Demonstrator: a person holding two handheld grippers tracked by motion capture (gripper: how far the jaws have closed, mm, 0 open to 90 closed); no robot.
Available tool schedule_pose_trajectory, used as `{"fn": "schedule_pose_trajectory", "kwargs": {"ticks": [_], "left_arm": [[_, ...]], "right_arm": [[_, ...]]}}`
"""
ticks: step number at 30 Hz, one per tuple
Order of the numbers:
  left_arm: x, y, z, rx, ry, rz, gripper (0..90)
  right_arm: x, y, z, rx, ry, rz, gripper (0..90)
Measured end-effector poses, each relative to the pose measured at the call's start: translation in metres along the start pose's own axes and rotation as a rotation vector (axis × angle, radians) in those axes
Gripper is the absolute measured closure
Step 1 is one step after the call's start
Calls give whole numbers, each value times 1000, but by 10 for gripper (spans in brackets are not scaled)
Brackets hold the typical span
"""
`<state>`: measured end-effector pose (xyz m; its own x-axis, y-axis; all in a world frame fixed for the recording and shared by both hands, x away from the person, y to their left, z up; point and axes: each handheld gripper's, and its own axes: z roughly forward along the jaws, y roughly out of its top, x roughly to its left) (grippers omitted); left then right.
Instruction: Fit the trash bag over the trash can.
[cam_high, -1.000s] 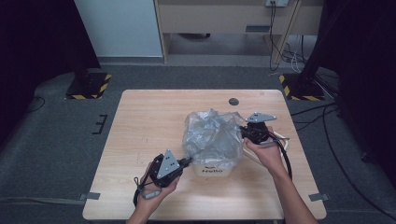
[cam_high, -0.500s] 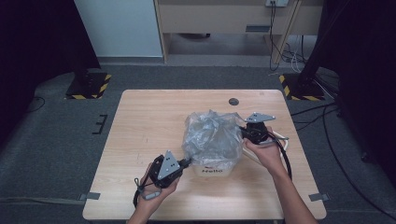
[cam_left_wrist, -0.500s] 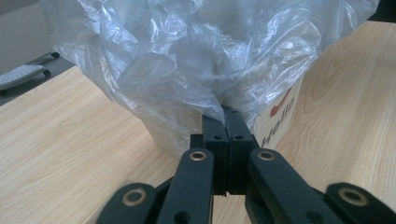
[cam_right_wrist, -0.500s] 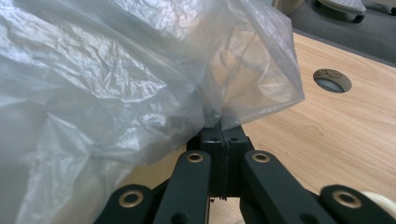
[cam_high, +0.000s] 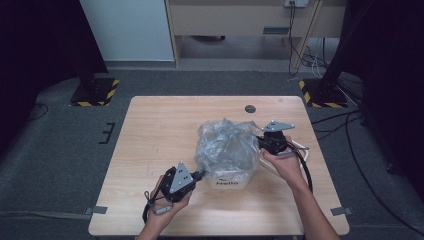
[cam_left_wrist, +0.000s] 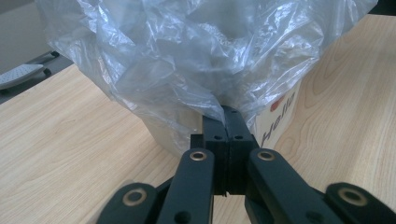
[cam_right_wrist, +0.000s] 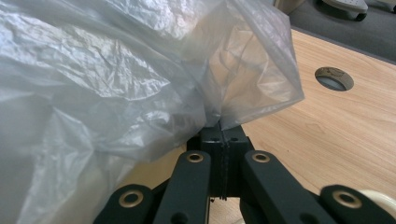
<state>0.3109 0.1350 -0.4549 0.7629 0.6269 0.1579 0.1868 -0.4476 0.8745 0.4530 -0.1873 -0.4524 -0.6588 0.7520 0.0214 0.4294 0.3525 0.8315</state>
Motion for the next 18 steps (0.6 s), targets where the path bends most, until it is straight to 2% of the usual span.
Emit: {"fn": "schedule_pose_trajectory", "kwargs": {"ticks": [9, 18], "left_arm": [[-1, -1, 1, 5, 2, 6, 899], [-2, -2, 1, 12, 5, 16, 899]], "right_arm": [[0, -1, 0, 2, 5, 11, 900], [0, -3, 0, 4, 8, 2, 900]]}}
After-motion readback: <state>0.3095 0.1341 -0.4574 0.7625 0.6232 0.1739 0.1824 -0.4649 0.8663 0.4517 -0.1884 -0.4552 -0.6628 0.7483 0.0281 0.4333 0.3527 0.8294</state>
